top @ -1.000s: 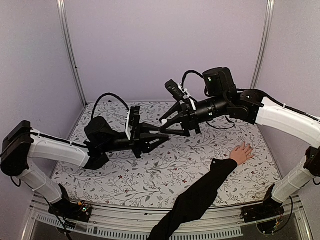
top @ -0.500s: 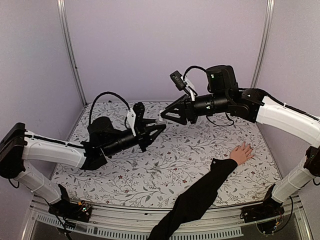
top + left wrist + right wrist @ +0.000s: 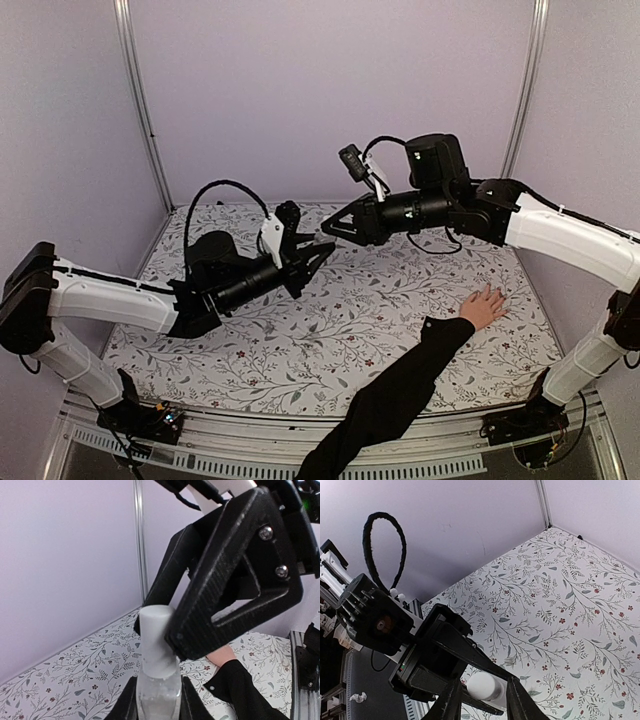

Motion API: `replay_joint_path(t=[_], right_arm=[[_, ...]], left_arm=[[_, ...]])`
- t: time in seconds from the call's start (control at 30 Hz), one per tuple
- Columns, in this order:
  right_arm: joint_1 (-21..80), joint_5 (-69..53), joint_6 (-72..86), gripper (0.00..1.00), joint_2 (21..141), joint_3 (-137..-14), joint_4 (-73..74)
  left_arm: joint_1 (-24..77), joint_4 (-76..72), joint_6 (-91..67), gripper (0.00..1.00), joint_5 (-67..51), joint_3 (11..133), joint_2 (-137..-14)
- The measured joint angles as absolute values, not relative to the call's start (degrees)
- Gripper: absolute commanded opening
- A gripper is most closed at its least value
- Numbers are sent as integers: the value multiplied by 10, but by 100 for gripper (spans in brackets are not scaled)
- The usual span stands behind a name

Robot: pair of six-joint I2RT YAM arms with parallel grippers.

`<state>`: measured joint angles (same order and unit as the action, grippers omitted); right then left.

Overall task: Paint the nails
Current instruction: Unscrew the nail polish bottle.

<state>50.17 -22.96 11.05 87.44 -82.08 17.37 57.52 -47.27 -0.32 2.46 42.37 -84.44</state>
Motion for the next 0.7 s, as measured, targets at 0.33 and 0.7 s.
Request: replay_joint_path(t=[0.33, 0.7], right_arm=[[498, -223, 103, 6, 889, -823, 175], [495, -253, 68, 0, 890, -823, 184]], left_arm=[[578, -451, 1, 0, 42, 436, -849], [559, -475, -16, 0, -30, 422, -849]])
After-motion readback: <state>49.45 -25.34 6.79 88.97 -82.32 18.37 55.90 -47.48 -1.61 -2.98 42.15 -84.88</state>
